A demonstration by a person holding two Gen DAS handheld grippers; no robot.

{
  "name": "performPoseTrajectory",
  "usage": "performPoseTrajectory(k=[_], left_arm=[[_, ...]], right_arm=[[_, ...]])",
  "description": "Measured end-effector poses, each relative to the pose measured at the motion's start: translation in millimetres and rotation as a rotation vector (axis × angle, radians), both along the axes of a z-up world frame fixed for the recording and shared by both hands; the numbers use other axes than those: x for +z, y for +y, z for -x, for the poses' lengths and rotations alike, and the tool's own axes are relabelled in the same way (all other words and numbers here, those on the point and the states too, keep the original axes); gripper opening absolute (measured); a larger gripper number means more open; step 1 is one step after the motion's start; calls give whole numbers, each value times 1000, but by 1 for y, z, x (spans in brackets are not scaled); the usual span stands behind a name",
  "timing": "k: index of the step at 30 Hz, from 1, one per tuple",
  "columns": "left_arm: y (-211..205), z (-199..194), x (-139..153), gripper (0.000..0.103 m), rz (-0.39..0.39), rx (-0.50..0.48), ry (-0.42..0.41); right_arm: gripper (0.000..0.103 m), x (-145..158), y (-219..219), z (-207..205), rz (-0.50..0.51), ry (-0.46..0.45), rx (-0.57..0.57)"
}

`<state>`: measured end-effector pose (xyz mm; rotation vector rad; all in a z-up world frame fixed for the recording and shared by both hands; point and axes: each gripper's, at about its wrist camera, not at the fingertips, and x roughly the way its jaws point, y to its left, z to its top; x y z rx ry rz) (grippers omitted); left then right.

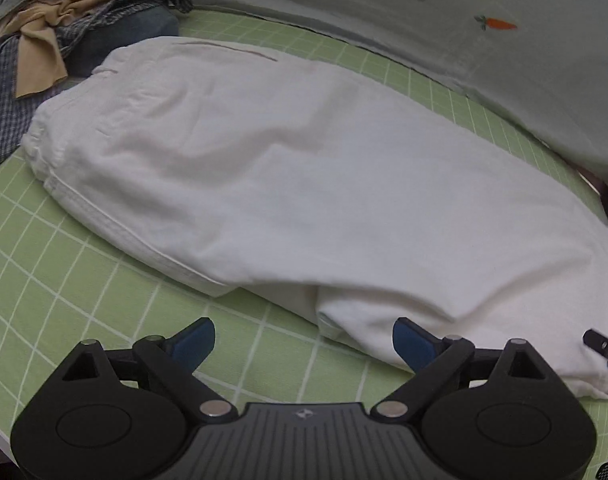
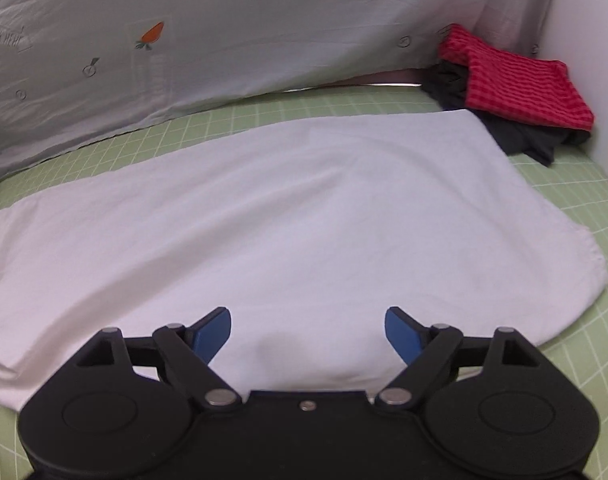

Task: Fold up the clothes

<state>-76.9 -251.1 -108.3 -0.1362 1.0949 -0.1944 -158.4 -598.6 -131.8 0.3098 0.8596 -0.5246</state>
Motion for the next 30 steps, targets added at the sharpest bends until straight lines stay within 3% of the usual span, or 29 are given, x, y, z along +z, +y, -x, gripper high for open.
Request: performPoseTrajectory(k=[4, 6, 10, 13, 17, 25, 30], left_arm=[[43, -13, 11, 95, 38, 147, -35], [68, -20, 13, 95, 64, 223, -47], [107, -31, 13, 95, 73, 320, -47], [130, -45, 8, 95, 62, 357, -36], [158, -65, 1, 95, 79, 405, -32], [188, -105, -12, 95, 177, 444, -42], [191, -123, -16, 96, 177, 459, -69]], right_arm=[[85, -25, 19, -5, -32, 96, 52], [86, -29, 28, 4, 16, 93, 84], [88, -25, 30, 16, -11, 111, 57], [88, -22, 32, 19, -19, 139, 31], [100, -18, 39, 16, 30, 198, 17], [103, 9, 32, 12, 17, 136, -178], [103, 17, 34, 7, 18, 136, -270]])
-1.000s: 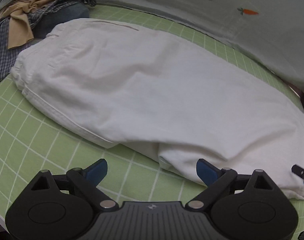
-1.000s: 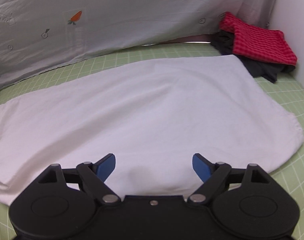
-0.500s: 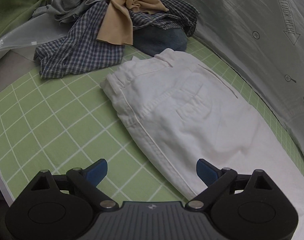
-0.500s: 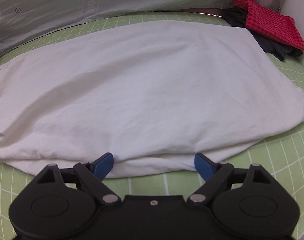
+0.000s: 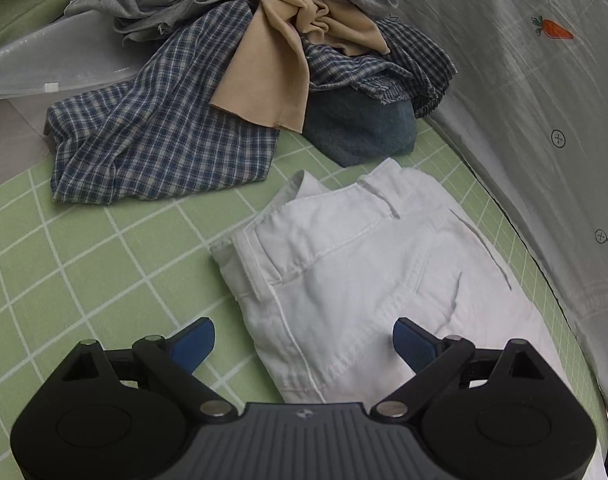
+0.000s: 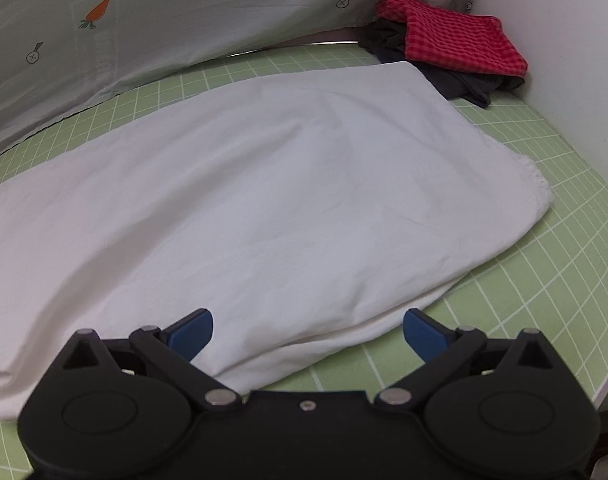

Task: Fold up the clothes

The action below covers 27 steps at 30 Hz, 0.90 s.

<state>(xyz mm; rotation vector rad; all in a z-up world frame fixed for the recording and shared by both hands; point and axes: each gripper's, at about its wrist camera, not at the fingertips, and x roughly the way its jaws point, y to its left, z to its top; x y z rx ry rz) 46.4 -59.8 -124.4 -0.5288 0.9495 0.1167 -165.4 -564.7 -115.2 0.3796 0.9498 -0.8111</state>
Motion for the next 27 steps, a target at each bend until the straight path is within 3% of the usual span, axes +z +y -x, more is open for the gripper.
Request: performPoseTrajectory(k=[3, 6, 8, 10, 12, 18, 23, 27], left_arm=[[3, -12, -3, 95, 29, -5, -1], [2, -24, -8, 89, 46, 9, 30], [2, -26, -10, 73, 30, 57, 49], [7, -28, -11, 36, 49, 50, 26], [16, -29, -10, 30, 86, 36, -1], [45, -21, -19, 27, 261, 131, -19], [27, -21, 7, 24, 146, 38, -72], [12, -17, 35, 23, 103, -54, -150]], right_arm=[[103, -1, 3, -4, 7, 24, -9], [103, -3, 5, -8, 3, 44, -19], [103, -3, 5, -10, 2, 50, -25], [103, -2, 6, -13, 9, 54, -27], [103, -1, 8, -15, 18, 55, -22], [103, 2, 11, -12, 30, 55, -6], [103, 1, 6, 5, 18, 36, -57], [103, -1, -3, 17, 6, -1, -97]])
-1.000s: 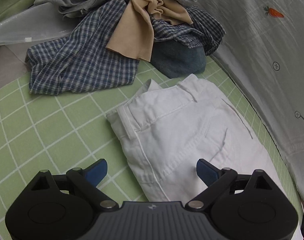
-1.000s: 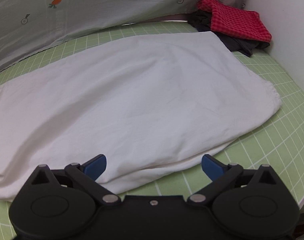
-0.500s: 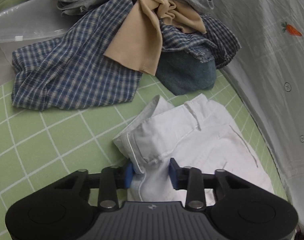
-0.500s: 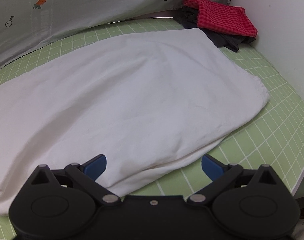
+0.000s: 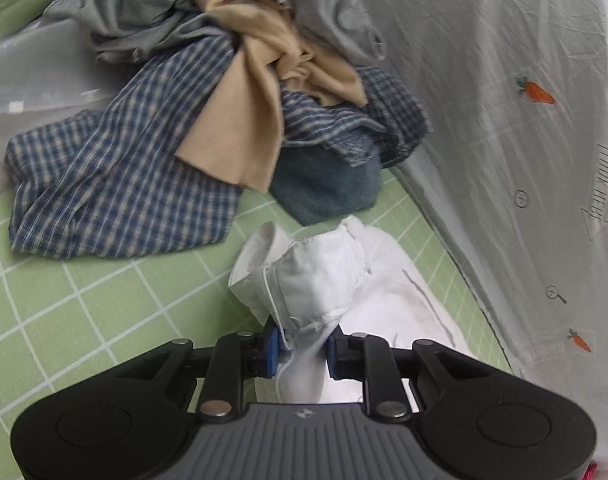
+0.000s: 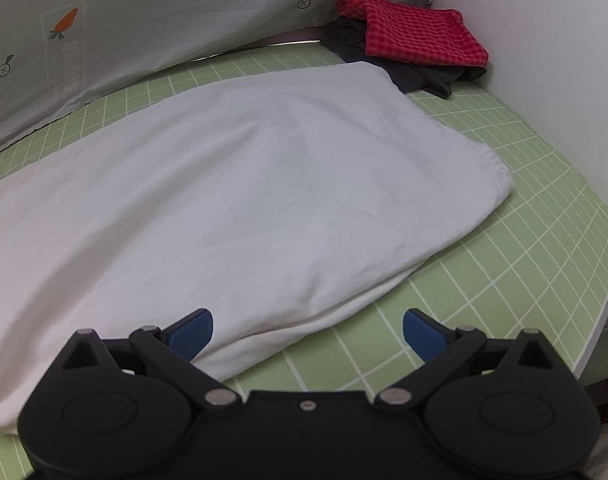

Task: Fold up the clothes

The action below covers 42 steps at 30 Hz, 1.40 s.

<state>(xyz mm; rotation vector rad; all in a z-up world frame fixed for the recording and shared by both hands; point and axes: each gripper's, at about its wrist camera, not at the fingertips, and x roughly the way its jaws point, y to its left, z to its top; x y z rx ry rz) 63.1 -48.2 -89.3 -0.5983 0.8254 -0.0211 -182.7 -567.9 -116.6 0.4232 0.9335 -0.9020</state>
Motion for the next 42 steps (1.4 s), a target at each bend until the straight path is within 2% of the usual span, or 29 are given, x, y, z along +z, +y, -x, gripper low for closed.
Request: performPoseTrajectory(k=[3, 6, 10, 14, 19, 22, 28, 30, 37, 40, 42], left_arm=[[-17, 7, 22, 22, -33, -57, -68], [-46, 21, 41, 22, -33, -101, -130], [-99, 39, 64, 22, -63, -197, -192], [-163, 58, 69, 22, -91, -316, -220], [-228, 76, 52, 21, -66, -412, -164], [-262, 81, 32, 21, -35, -455, -96], [-304, 80, -16, 21, -87, -470, 64], [-312, 80, -27, 21, -110, -466, 94], [-334, 83, -23, 27, -231, -506, 101], [-340, 84, -18, 33, -254, -533, 97], [-340, 82, -11, 36, -239, -542, 95]], right_arm=[[103, -3, -10, 8, -17, -34, -31], [103, -5, -24, 14, -44, -75, -49], [103, -3, -40, 26, -57, -118, -41], [103, 1, -58, 45, -59, -143, -33], [103, 1, -84, 71, -65, -156, -34], [103, -1, -105, 82, -58, -154, -38], [103, -2, -162, 92, -43, -171, -104], [103, -2, -179, 90, -35, -181, -125], [103, -8, -226, 72, -39, -187, -169], [103, -9, -230, 70, -33, -188, -160], [103, -11, -229, 71, -31, -184, -166]])
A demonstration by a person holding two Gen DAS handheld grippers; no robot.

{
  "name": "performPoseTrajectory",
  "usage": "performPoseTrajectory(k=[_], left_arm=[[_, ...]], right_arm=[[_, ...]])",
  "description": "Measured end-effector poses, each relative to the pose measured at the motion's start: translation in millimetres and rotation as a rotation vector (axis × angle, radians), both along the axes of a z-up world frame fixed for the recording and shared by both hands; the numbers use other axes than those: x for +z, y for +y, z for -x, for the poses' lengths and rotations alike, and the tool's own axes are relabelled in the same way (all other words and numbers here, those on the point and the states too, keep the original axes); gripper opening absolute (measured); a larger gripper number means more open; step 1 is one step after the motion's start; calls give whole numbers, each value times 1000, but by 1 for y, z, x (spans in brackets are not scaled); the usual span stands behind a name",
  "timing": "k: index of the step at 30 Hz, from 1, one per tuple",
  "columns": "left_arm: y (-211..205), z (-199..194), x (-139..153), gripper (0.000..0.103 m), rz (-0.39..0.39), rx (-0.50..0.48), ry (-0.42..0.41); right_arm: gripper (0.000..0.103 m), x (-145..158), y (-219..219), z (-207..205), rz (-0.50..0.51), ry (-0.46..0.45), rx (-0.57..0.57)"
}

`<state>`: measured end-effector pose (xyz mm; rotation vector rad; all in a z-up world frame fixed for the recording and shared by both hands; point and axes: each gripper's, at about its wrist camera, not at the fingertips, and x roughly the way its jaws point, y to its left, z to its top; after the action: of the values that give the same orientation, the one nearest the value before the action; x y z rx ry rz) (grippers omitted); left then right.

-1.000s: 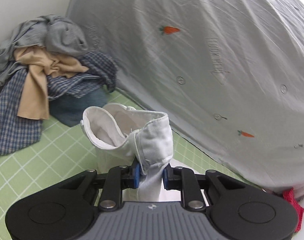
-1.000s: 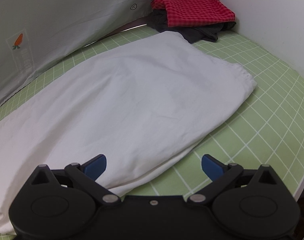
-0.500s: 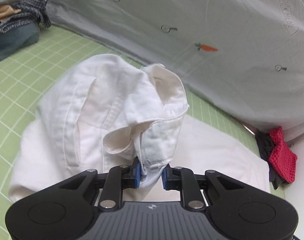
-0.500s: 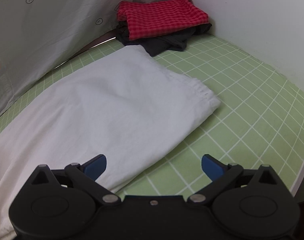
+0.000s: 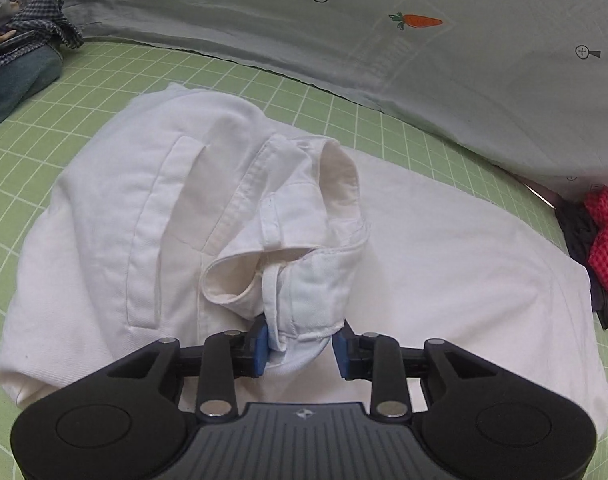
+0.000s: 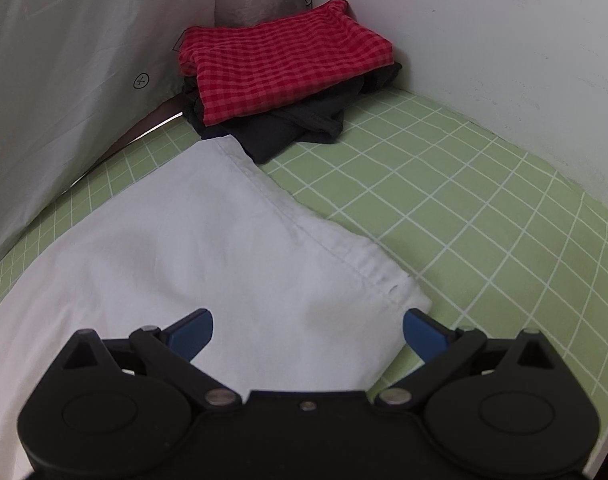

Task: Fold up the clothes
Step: 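Lay the waistband down on the trousers and open the left gripper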

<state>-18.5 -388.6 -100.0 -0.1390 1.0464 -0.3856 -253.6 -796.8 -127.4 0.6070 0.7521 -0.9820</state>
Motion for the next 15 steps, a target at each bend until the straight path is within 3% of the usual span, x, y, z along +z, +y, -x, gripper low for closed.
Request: performPoseTrajectory(k=[2, 6, 9, 15], left_arm=[[1, -4, 9, 36, 21, -1, 1], [-6, -8, 31, 50, 85, -64, -38], [-17, -7, 43, 50, 104, -107, -81], [-15, -15, 48, 56, 45, -50, -115]], right_arm=[[103, -3, 2, 2, -9, 4, -6], [103, -9, 4, 8, -27, 18, -22], [103, -13, 4, 12, -50, 15, -46], [103, -11, 7, 9, -31, 21, -31]])
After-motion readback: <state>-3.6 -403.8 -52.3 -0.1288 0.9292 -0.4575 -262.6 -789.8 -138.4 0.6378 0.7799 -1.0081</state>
